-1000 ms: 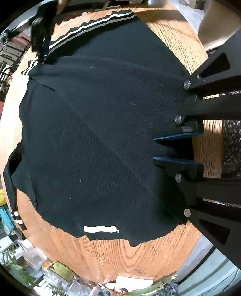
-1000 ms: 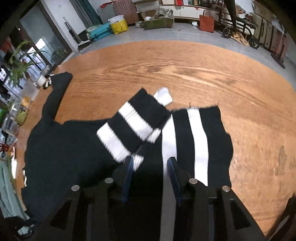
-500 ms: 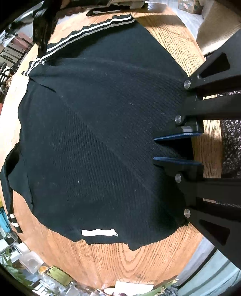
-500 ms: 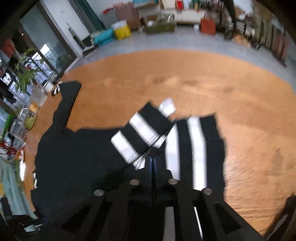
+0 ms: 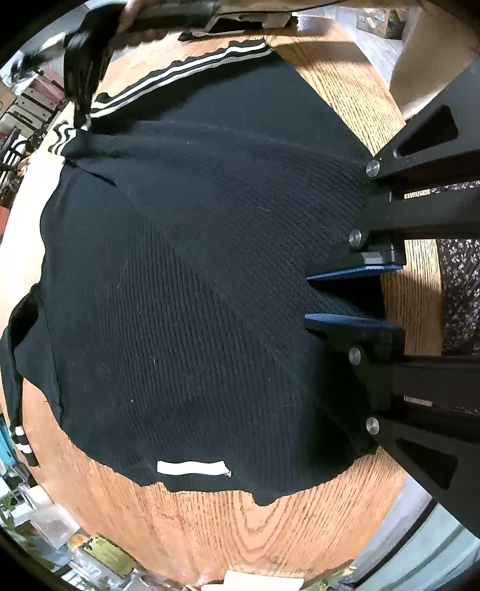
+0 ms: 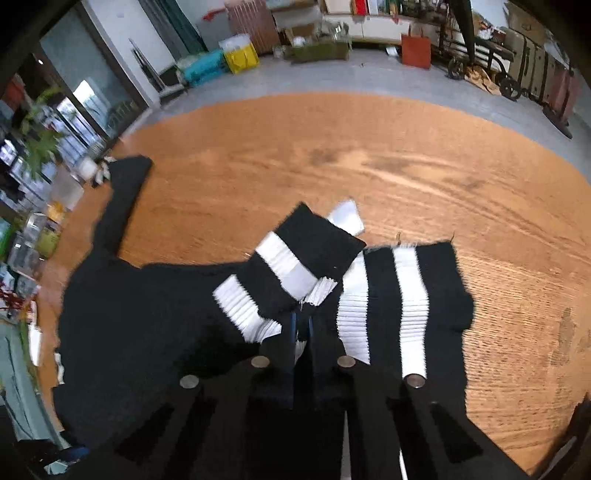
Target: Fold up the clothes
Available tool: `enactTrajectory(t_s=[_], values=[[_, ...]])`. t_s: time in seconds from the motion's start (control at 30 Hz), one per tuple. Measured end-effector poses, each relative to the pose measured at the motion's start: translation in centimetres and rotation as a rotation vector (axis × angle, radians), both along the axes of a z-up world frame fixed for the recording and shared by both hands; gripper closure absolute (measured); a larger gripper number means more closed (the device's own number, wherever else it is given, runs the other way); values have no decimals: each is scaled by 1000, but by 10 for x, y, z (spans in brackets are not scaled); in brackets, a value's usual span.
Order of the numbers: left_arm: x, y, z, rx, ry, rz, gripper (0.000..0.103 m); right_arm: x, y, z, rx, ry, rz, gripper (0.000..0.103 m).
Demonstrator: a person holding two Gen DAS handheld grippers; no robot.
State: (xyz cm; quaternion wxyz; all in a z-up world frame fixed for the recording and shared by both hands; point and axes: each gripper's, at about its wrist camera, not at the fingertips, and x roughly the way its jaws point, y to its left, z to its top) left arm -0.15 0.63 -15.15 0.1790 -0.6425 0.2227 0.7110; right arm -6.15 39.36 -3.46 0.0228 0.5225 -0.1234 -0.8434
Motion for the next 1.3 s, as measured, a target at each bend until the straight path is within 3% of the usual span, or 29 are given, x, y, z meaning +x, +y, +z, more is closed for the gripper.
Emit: enactTrajectory(t_s=[0.13,0.2,0.3,0.4,0.47,0.53,0.67,0.73,0.9,1.0,1.03,1.07,1.13,1.2,1.3], values=[[2,4,0,-2,4,3,84,26,2,33,19,112,-2,97],[3,6,0,-3,6,4,84,34,1,39,60,120,8,97],[4,7,1,5,10,12,84,33,7,25,62,55,-33,97],[2,9,2,15,8,25,84,32,15,-15,102,-70,-62,96],[2,11,2,21,6,30,84,34,20,-31,116,-94,-86,81],[2,12,2,23,4,31,84,38,26,-25,105,-67,-142,67],[1,18,3,19,3,35,84,41,27,2,188,24,-178,64],[0,20,3,22,-4,44,84,38,19,11,179,77,-121,64],[-18,14,15,81,-80,137,84,7,-14,-25,226,-44,-1,68],[-28,10,37,68,-20,180,83,-6,-25,-29,215,-45,22,67],[-29,9,44,54,5,198,78,-10,-31,-24,189,-25,46,66],[-48,10,49,48,17,220,61,-14,-39,-17,165,-5,79,65],[-105,11,54,58,9,262,44,-29,-67,-8,158,20,147,64],[-130,-7,59,49,19,306,44,-49,-103,-2,185,52,224,63],[-154,-8,64,42,113,397,44,-82,-163,2,214,111,337,59]])
